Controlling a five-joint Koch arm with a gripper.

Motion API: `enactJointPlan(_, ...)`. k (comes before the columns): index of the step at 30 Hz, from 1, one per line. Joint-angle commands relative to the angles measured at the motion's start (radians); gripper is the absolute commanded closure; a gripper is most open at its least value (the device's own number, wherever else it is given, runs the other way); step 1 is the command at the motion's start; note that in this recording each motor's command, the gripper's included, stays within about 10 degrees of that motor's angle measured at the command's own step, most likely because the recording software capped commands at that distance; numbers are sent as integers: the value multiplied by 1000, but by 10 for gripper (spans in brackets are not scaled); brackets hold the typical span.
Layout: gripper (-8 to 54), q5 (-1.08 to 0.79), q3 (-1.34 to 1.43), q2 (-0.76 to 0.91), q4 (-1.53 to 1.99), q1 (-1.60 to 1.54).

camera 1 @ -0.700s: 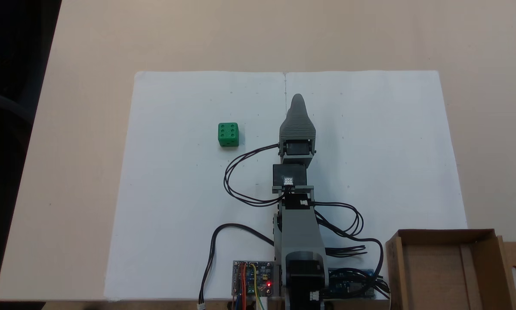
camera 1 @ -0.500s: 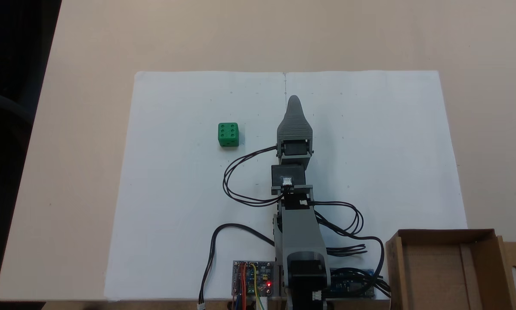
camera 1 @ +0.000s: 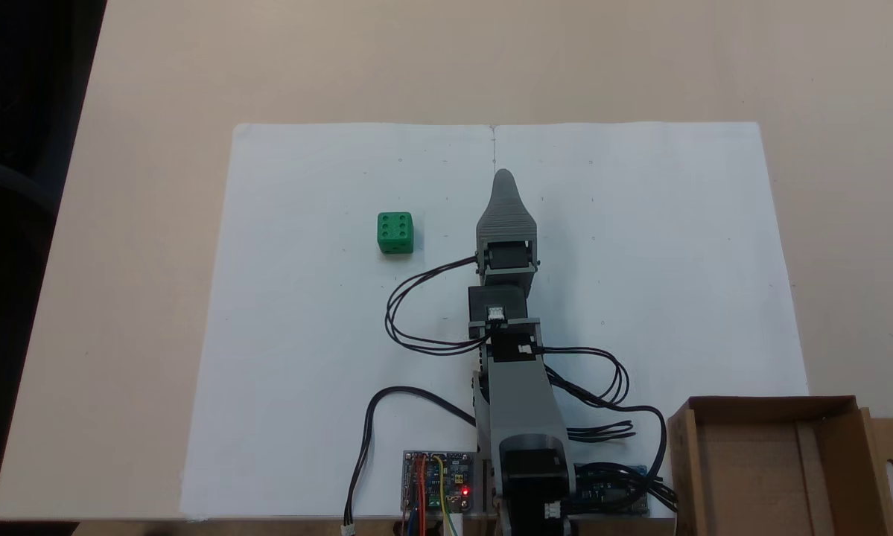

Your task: Grasp a green dice and put it in the bin.

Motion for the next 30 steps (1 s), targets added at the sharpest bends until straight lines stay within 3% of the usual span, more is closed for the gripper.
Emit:
enactJointPlan(1, 66, -34, -63, 107, 132, -41)
enactJointPlan(14, 65, -12, -523, 75, 972, -137)
enactJointPlan(26, 37, 135, -1032, -466, 1635, -123)
enactJointPlan(30, 38, 222, -1164, -558, 1822, -137)
